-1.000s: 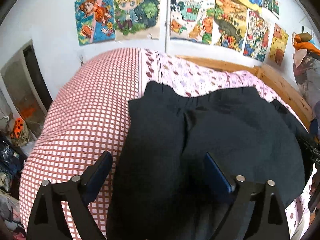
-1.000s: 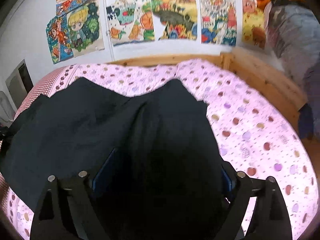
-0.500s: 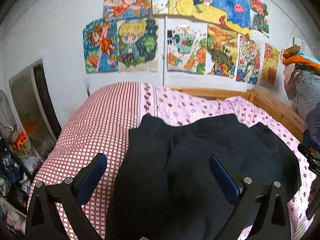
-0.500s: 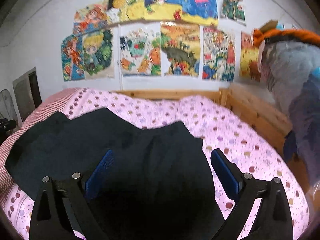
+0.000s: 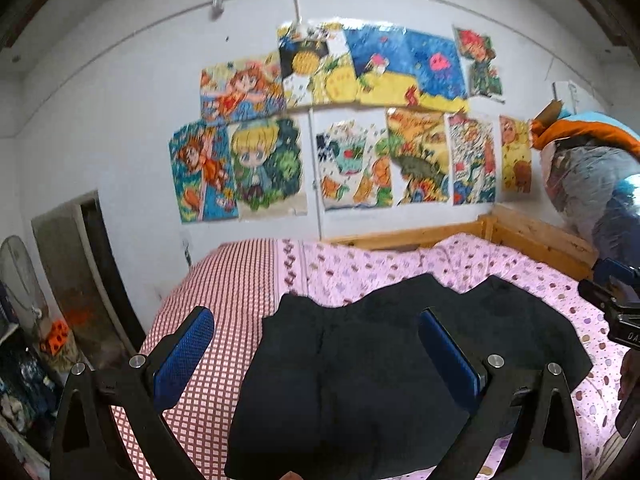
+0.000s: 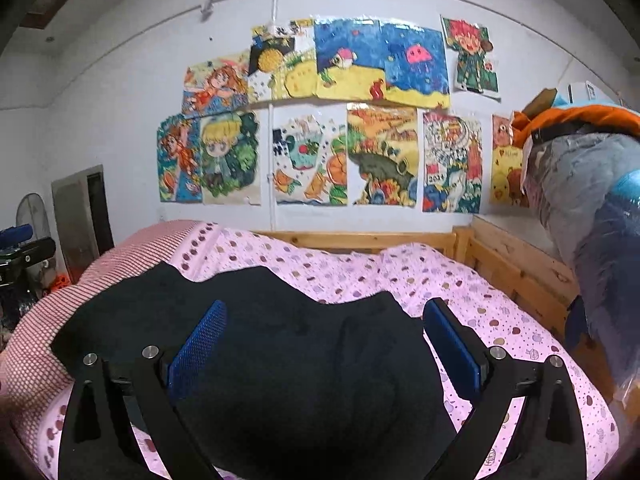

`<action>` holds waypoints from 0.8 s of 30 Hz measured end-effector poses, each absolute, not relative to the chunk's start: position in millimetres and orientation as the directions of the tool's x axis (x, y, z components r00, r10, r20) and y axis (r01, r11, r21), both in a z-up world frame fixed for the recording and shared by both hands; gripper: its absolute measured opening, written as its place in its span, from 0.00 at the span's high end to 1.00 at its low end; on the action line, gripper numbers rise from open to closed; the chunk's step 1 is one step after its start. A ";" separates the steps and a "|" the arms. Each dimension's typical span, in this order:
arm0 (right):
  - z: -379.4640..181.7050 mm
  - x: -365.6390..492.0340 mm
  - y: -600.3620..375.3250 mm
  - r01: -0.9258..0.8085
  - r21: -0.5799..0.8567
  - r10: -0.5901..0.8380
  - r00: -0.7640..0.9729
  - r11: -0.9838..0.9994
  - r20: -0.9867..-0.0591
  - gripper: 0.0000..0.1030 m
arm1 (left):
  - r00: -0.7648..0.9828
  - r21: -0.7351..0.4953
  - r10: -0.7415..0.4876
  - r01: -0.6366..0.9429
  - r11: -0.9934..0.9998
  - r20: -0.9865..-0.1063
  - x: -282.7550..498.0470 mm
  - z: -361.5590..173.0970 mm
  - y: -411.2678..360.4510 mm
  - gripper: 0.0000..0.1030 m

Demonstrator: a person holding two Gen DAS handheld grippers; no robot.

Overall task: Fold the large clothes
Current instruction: 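Open both grippers and lift them off the folded jacket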

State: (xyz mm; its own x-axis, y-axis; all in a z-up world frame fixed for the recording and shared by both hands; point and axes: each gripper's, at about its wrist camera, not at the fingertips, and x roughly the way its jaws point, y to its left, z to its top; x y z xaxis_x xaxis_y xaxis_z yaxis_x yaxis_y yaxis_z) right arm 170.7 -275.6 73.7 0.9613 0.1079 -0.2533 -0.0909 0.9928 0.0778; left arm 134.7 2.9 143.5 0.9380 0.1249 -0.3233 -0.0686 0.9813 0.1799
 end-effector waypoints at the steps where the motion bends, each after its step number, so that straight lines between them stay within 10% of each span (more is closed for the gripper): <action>1: 74.9 166.3 -273.3 -0.089 0.076 0.105 0.962 0.993 -0.252 0.06 | 0.941 0.180 0.119 -0.064 0.982 -0.315 132.4 145.5 0.4 0.00; 24: 86.5 97.1 -267.9 -0.137 0.089 0.151 0.974 0.987 -0.170 0.05 | 0.969 0.143 0.081 -0.048 0.989 -0.232 66.1 145.9 -12.3 0.00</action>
State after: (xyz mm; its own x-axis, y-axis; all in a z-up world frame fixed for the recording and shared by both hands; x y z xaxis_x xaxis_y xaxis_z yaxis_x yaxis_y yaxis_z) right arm 97.1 -267.9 86.5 0.9738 0.1507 -0.1702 -0.1371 0.9865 0.0894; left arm 66.1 -12.3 145.9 0.9694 0.0807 -0.2319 -0.0482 0.9886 0.1429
